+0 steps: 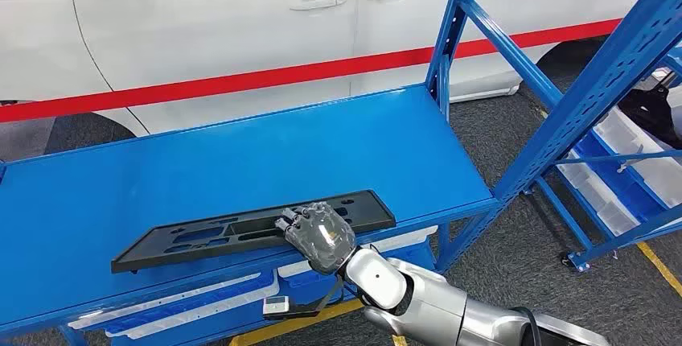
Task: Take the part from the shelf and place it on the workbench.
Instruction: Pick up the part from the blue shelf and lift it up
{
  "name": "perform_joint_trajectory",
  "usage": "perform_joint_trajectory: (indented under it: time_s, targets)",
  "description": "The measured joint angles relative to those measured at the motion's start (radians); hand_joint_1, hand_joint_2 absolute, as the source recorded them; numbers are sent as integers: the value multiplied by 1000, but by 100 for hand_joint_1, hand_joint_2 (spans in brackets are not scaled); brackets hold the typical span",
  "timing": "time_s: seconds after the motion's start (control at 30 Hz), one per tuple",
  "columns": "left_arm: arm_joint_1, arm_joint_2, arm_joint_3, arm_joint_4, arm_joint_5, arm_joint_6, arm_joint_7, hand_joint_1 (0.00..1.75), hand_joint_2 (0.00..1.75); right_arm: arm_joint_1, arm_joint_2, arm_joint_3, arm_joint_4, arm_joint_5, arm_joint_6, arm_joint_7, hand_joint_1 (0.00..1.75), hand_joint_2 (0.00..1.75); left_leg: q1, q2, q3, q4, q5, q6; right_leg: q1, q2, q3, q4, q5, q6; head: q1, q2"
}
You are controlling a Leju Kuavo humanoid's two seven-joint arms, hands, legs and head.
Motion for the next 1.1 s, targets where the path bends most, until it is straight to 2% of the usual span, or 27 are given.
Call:
perform_joint_trajectory:
  time_s: [0.2, 0.5, 0.57, 0.63, 0.67, 0.7, 0.77, 0.8, 0.83, 0.87, 0.9, 0.93, 0.97, 1.0, 1.03, 1.1]
  targets:
    - [1, -2, 1, 0, 9, 0, -20, 0, 175, 13, -8, -4, -23, -23, -24, -10, 175, 175, 0, 0, 0, 0, 0, 0, 0, 0, 0, 0, 0, 0, 0, 0]
    - [4, -3, 0, 0, 23, 43, -12, 0, 175, 71, -40, -103, -213, 48, -282, -70, 175, 175, -5, -1, -3, 7, -1, 2, -4, 0, -1, -2, 3, 4, 0, 0]
    - [4, -3, -1, 1, 23, 48, -10, 0, 175, 90, -42, -137, -254, 78, -333, -89, 175, 175, -7, -1, -4, 8, 1, 7, -6, 0, -1, -4, 7, 8, 0, 0]
    - [4, -4, -2, 1, 23, 52, -9, 0, 175, 111, -43, -170, -289, 120, -375, -100, 175, 175, -4, 1, -1, -5, 16, 16, -6, 0, -1, -6, 9, 17, 0, 0]
    - [3, -5, -3, 1, 22, 54, -9, 0, 175, 121, -44, -183, -302, 138, -386, -104, 175, 175, 0, 3, 0, -13, 26, 21, -6, -2, -6, 5, -2, 21, 0, 0]
    - [3, -6, -3, 1, 22, 55, -9, 0, 175, 129, -44, -195, -313, 151, -393, -107, 175, 175, 4, 6, 0, -22, 34, 26, -6, -3, -19, 33, -26, 24, 1, 0]
    - [3, -8, -4, 1, 22, 57, -9, 0, 175, 145, -45, -209, -326, 162, -396, -109, 175, 175, 6, 11, -6, -24, 42, 32, -11, -5, -67, 148, -95, 32, 1, 0]
    - [3, -9, -5, 1, 22, 58, -9, 0, 175, 153, -45, -214, -329, 164, -396, -109, 175, 175, 7, 12, -12, -21, 42, 32, -15, -6, -94, 211, -120, 36, 1, 0]
    - [4, -9, -5, 1, 22, 58, -9, 0, 175, 160, -46, -218, -333, 165, -396, -109, 175, 175, 8, 13, -17, -16, 42, 31, -20, -7, -110, 253, -128, 41, 1, 0]
    - [5, -9, -5, 1, 22, 58, -9, 0, 175, 165, -46, -221, -335, 166, -396, -109, 175, 175, 10, 14, -22, -10, 41, 30, -24, -8, -109, 259, -116, 45, 1, 0]
    - [5, -10, -6, 1, 22, 58, -9, 0, 175, 169, -47, -224, -337, 166, -396, -110, 175, 175, 13, 13, -26, -2, 39, 26, -29, -10, -89, 225, -88, 50, 1, 0]
    - [4, -10, -6, 1, 22, 58, -9, 0, 175, 170, -48, -226, -339, 166, -396, -110, 175, 175, 16, 13, -30, 8, 34, 19, -33, -12, -56, 162, -57, 54, 1, 0]
    - [4, -11, -6, 1, 22, 58, -9, 0, 175, 171, -49, -227, -341, 166, -396, -110, 175, 175, 18, 12, -37, 18, 29, 11, -34, -13, -23, 104, -38, 56, 1, 0]
    - [3, -11, -6, 1, 22, 59, -8, 0, 175, 172, -50, -229, -344, 166, -396, -110, 175, 175, 19, 11, -44, 28, 25, 3, -32, -13, -2, 62, -26, 53, 1, 0]
    - [3, -11, -7, 1, 22, 59, -8, 0, 175, 173, -50, -229, -346, 166, -396, -110, 175, 175, 18, 10, -50, 36, 22, -4, -30, -13, 7, 39, -28, 48, 1, 0]
    - [2, -11, -8, 1, 22, 59, -8, 0, 175, 175, -50, -230, -351, 166, -396, -110, 175, 175, 17, 9, -58, 44, 24, -16, -25, -11, -1, 38, -30, 29, 1, 0]
